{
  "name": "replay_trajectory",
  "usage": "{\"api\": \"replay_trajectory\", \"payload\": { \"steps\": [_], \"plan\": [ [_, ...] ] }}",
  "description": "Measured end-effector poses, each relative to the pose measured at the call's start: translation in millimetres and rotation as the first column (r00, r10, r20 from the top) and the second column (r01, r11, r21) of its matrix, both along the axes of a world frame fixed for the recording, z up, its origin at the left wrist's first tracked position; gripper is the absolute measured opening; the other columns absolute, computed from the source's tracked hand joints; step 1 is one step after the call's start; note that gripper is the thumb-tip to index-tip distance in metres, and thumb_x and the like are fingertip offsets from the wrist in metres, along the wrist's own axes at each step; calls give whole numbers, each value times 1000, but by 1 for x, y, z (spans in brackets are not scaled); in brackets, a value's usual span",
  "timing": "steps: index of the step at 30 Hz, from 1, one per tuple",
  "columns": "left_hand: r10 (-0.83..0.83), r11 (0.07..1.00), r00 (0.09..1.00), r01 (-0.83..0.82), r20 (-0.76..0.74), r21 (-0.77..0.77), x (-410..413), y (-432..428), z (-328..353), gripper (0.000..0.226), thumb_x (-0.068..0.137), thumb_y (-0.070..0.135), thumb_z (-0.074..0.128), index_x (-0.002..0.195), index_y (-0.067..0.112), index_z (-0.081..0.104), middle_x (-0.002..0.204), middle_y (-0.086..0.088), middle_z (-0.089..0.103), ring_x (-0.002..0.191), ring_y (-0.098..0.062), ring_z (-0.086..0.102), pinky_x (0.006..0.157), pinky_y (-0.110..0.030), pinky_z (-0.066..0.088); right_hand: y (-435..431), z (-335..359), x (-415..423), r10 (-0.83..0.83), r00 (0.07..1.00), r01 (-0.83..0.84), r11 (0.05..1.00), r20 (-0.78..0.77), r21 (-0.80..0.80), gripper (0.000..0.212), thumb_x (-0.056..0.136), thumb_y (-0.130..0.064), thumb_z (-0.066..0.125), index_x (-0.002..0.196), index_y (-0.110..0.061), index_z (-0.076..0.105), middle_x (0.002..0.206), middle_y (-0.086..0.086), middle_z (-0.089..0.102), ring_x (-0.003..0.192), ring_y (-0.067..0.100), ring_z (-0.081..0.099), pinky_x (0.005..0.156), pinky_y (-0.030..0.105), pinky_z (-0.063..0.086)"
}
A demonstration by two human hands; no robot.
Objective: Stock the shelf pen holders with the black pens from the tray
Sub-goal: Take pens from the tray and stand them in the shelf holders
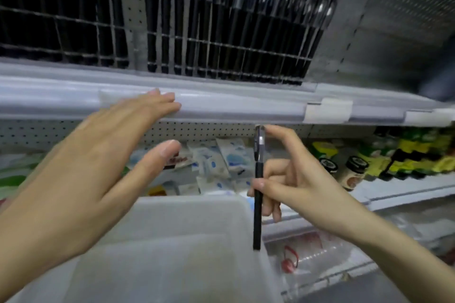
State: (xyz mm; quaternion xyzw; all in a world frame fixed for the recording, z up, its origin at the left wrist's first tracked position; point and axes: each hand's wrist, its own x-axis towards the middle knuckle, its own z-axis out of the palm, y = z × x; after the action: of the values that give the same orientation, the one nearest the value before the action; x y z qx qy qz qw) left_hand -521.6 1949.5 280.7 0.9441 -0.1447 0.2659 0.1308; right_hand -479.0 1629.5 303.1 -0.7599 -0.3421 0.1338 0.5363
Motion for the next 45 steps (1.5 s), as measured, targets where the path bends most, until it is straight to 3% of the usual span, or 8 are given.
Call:
{"api": "replay_trajectory", "payload": {
  "steps": [2,6,8,11,13,17,34,45],
  "plan": [
    [-117,987,992,122,50,-107,10,-36,29,53,88,78,24,137,58,33,146,38,26,143,-7,25,114,-45,21,-13,24,10,-66,994,60,996,87,69,72,90,5,54,134,-44,26,75,20,64,52,24,62,47,26,49],
    [-87,991,996,88,-20,102,73,-21,42,88,59,101,5,134,64,31,150,30,24,145,-9,20,116,-36,15,-34,70,37,-207,942,143,960,265,241,78,92,6,48,137,-51,20,81,16,70,50,26,62,44,25,47],
    [-76,995,996,78,-37,69,85,-30,58,59,78,89,8,130,69,28,146,40,23,140,7,19,112,-37,21,-40,93,56,-274,906,160,928,323,337,77,93,7,46,140,-47,18,79,16,69,49,24,61,44,24,48],
    [-53,996,967,33,248,85,73,-79,67,56,100,62,12,134,35,47,142,7,44,132,-12,36,109,-34,28,-42,125,81,-353,856,168,881,378,443,62,95,1,48,140,-34,23,72,13,68,47,19,60,45,23,49],
    [14,987,951,-62,308,148,65,-96,64,65,103,53,16,129,10,57,135,-10,54,126,-20,40,111,-29,18,-39,139,96,-388,830,163,856,401,490,55,96,-3,51,138,-29,27,70,12,67,48,18,59,46,24,50],
    [100,968,947,-164,305,191,59,-96,62,59,101,52,22,133,15,53,143,-2,47,134,-12,35,114,-29,13,-26,154,121,-423,794,127,818,437,561,47,95,-1,51,131,-25,33,73,11,65,51,16,60,49,24,52],
    [101,962,955,-166,278,219,54,-83,73,56,101,54,21,132,22,54,135,9,53,126,-6,41,112,-28,15,1,134,154,-327,667,226,945,670,237,45,87,-10,65,122,-33,49,85,1,55,60,9,58,61,19,50],
    [66,964,962,-130,266,232,49,-79,76,51,101,53,24,133,23,51,137,10,52,127,-3,41,111,-27,17,0,129,152,-356,624,232,935,696,270,70,83,-16,70,138,-40,34,73,-2,52,56,4,46,64,15,45]
  ]
}}
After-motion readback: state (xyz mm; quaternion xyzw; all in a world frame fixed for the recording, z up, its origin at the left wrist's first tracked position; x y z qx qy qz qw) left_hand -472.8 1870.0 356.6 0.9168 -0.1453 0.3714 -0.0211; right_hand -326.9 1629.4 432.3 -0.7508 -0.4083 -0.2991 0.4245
